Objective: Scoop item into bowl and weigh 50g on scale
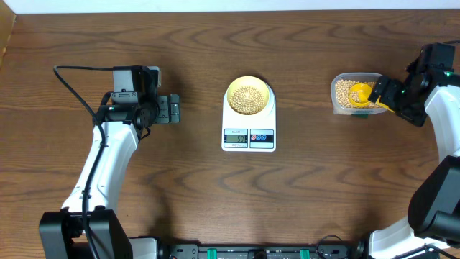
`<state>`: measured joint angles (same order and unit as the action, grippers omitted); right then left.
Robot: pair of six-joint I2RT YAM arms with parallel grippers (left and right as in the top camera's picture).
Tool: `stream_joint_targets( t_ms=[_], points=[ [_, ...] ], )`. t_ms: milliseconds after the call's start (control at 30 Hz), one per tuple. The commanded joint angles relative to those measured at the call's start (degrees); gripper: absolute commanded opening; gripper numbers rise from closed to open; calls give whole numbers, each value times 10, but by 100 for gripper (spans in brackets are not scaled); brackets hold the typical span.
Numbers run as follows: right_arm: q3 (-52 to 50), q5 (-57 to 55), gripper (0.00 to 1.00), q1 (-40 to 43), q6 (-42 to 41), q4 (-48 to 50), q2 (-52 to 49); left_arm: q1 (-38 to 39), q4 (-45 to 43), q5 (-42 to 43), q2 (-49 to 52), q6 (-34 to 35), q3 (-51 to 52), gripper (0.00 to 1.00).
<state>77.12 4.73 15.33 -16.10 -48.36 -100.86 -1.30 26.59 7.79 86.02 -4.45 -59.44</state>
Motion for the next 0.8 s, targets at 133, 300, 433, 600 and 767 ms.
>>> stream_joint_targets(
  t_ms=[133, 300, 433, 600, 767],
  points=[
    [1, 1, 99, 0, 3, -1, 5, -3, -12, 5, -9, 9, 4, 98],
    [1, 1, 99, 0, 3, -1, 5, -2, -39, 42, -11, -11, 4, 98],
    [1, 1, 99, 0, 3, -1, 5, 9, -62, 112, -34, -82, 4, 98],
    [1, 1, 99, 0, 3, -1, 5, 66, -35, 113, -83, -63, 4, 98],
    [1, 1, 99, 0, 3, -1, 5, 112, -20, 101, -98, 8, 4, 98]
  ],
)
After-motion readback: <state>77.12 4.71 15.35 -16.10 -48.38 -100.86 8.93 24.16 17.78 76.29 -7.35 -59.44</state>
